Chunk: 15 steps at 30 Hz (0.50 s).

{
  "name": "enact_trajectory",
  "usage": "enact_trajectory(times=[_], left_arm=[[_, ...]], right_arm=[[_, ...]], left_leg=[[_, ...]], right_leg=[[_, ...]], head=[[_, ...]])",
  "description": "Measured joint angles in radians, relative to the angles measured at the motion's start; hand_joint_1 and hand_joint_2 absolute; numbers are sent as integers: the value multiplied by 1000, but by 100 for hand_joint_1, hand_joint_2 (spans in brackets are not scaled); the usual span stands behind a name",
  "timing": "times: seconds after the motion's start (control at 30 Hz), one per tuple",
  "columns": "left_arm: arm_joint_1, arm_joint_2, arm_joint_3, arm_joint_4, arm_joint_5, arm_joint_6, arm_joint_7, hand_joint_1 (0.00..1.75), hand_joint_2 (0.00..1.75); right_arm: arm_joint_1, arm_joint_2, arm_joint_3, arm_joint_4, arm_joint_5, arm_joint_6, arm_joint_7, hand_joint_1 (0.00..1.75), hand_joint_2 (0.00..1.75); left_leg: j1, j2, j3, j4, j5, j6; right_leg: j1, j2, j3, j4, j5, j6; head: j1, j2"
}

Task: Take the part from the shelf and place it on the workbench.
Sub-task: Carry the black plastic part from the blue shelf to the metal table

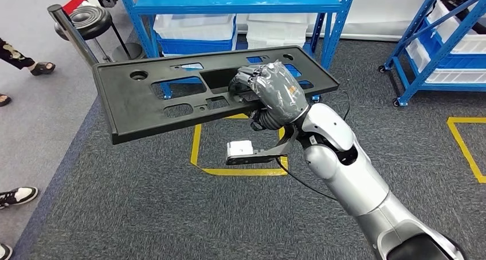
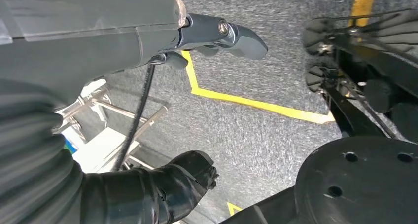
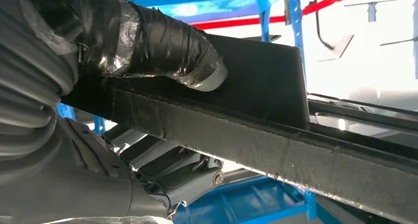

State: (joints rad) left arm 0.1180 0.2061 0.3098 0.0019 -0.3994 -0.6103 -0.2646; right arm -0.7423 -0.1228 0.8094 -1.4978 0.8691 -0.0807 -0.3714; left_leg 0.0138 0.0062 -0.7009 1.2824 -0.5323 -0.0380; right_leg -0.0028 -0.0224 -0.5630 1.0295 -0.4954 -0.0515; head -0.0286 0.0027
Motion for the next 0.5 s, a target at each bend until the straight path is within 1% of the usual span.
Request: enact_trajectory(times=[0.03,0.07,0.1,0.13,0.17,0.2,0.23,0.27,0.3,0.33,0.37,0.4,0.43,0.47,0.5], left_arm=[[0,0,0,0,-4,1,0,0,175],[-1,1,0,0,-9,2,-1,0,175],[-2,2,0,0,-15,2,-2,0,175],[-4,3,0,0,-21,3,-3,0,175],[-5,5,0,0,-29,3,-4,0,175],[-5,7,0,0,-38,2,-5,0,175],[-4,8,0,0,-48,2,-7,0,175],[-4,10,0,0,-56,1,-8,0,175],[-4,11,0,0,-63,0,-9,0,175],[-5,11,0,0,-68,-1,-10,0,175],[-7,11,0,0,-71,-2,-11,0,175],[-8,11,0,0,-72,-2,-11,0,175],[-8,10,0,0,-75,-2,-12,0,175],[-8,10,0,0,-79,-2,-12,0,175],[-8,10,0,0,-84,-2,-12,0,175]], right_arm=[[1,1,0,0,-1,2,0,175,175],[1,3,0,0,-2,5,1,175,175],[2,4,0,-1,-3,6,1,175,175],[2,6,0,-2,-4,7,1,175,175],[2,8,1,-2,-5,8,2,175,175],[2,11,2,-3,-5,9,2,175,175],[3,14,3,-3,-5,10,2,175,175],[4,18,3,-4,-5,11,2,175,175],[5,21,4,-6,-6,11,3,175,175],[6,23,4,-7,-6,12,3,175,175],[7,24,5,-8,-6,13,3,175,175],[9,24,5,-9,-6,13,3,175,175],[12,24,7,-8,-6,14,3,175,175],[15,25,8,-8,-6,15,4,175,175],[16,26,9,-9,-6,16,5,175,175]], left_leg=[[-1,5,40,-51,29,4],[-5,17,88,-123,45,10],[-10,30,132,-193,50,17],[-15,41,162,-243,49,24],[-20,46,174,-270,42,29],[-22,40,176,-279,44,34],[-19,32,175,-288,50,41],[-15,24,174,-297,57,49],[-12,17,171,-304,67,58],[-8,9,167,-310,75,65],[-8,2,160,-309,81,69],[-8,-7,152,-307,85,70],[-8,-18,143,-302,89,69],[-7,-28,135,-296,91,67],[-6,-39,126,-288,92,65]], right_leg=[[1,-5,-7,4,3,0],[3,-10,-11,6,5,1],[4,-15,-13,8,7,4],[6,-23,-14,9,10,7],[6,-31,-16,9,13,12],[7,-40,-17,8,16,17],[7,-45,-18,9,16,23],[7,-39,-22,17,8,28],[6,-26,-32,39,-11,32],[4,-9,-49,81,-42,36],[1,7,-73,139,-78,40],[-2,15,-99,203,-110,43],[-5,17,-118,253,-129,47],[-8,18,-122,273,-130,50],[-11,20,-109,255,-111,53]], head=[[0,0],[0,0],[0,0],[0,0],[0,0],[0,0],[0,0],[0,0],[0,0],[1,0],[1,0],[1,0],[1,0],[1,0],[1,0]])
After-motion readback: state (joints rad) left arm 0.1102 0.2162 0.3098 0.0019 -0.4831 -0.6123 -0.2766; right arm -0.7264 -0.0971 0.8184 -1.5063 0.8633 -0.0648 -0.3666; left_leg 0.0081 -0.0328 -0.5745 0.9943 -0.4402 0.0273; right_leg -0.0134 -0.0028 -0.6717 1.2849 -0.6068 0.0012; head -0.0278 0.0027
